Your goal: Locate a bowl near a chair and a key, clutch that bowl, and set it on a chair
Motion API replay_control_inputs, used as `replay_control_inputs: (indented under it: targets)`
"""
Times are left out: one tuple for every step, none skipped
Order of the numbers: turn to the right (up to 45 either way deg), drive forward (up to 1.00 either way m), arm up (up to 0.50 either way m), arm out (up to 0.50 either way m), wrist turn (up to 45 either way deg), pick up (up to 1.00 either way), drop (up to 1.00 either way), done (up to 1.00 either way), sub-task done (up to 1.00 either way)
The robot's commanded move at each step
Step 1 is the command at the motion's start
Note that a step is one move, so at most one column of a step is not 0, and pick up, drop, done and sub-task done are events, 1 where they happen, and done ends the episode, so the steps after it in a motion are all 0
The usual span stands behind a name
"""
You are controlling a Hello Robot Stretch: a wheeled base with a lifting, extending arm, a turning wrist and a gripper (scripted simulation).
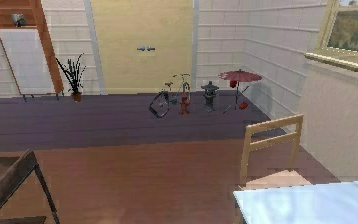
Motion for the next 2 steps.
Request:
replay_control_inputs:
  targets:
    - [0.0,0.00,0.00,0.00,0.0,1.00,0.00,0.00,0.00]
    - [0.0,0.00,0.10,0.00,0.0,0.00,0.00,0.00,0.00]
